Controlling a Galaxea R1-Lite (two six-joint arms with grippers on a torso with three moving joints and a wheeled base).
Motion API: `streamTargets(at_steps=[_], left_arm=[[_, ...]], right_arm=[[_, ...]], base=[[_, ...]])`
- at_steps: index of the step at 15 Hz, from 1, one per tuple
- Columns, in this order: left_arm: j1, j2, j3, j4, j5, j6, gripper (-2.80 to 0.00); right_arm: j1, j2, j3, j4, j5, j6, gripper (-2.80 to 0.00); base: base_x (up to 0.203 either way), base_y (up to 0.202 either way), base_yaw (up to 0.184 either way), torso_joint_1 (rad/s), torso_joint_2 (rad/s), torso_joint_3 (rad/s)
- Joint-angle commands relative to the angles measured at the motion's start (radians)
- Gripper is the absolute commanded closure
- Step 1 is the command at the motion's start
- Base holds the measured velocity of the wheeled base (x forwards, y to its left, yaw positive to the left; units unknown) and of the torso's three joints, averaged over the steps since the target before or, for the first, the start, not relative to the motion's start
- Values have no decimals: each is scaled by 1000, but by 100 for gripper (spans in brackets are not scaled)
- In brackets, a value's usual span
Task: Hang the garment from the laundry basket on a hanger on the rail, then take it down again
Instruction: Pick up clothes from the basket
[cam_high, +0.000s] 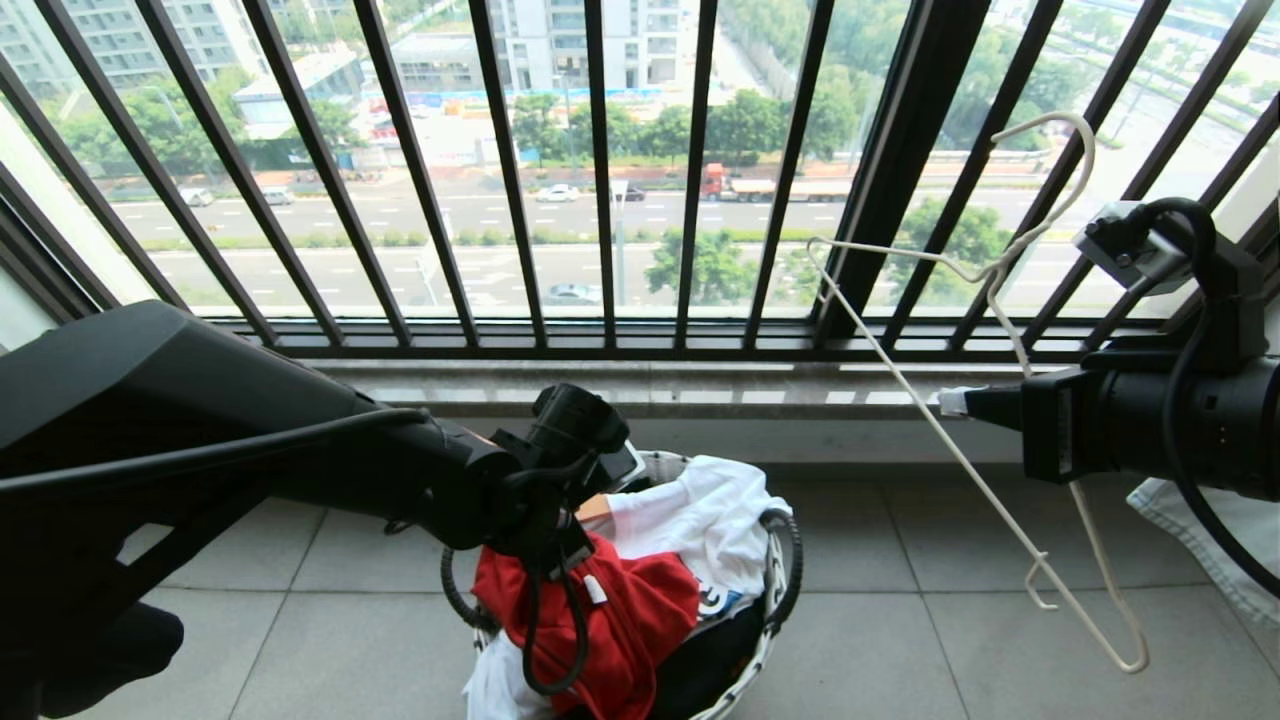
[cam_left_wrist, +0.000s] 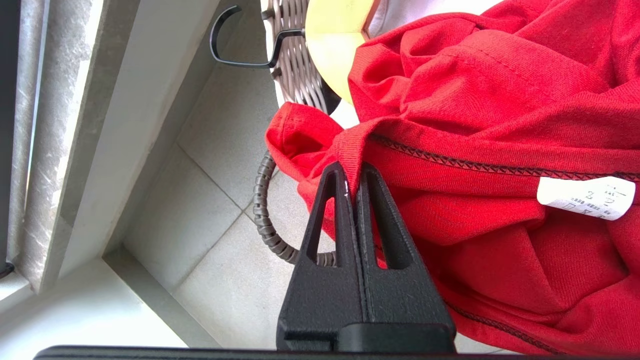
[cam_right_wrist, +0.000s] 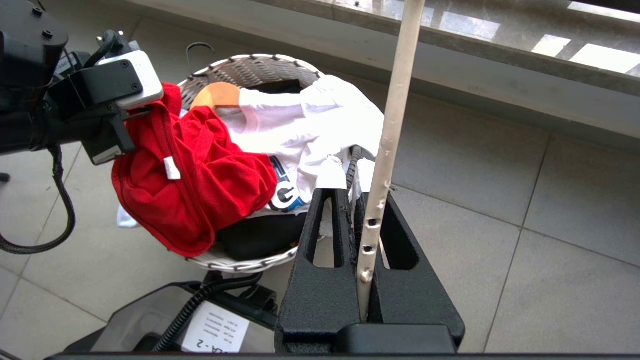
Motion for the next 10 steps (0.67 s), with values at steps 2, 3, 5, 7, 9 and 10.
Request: streamTargets(at_steps=[2, 3, 5, 7, 9, 10], left_arm=[[28, -72, -16, 2, 60, -6, 0], [38, -81, -21, 1, 122, -8, 0], [43, -82, 4, 5, 146, -68, 0], [37, -60, 51, 3, 143, -114, 0], [19, -51, 62, 4, 126, -168, 0], [10, -51, 68, 8, 112, -177, 0]], right_arm=[[0, -1, 0, 0, 0, 2, 0], [0, -1, 0, 0, 0, 2, 0], [0, 0, 0, 0, 0, 2, 0], [2, 1, 0, 0, 0, 2, 0], [0, 2, 0, 0, 0, 2, 0], [0, 8, 0, 0, 0, 2, 0]], base=[[0, 0, 0, 0, 0, 0], [0, 0, 0, 0, 0, 0], [0, 0, 0, 0, 0, 0], [0, 0, 0, 0, 0, 0], [0, 0, 0, 0, 0, 0], [0, 0, 0, 0, 0, 0]])
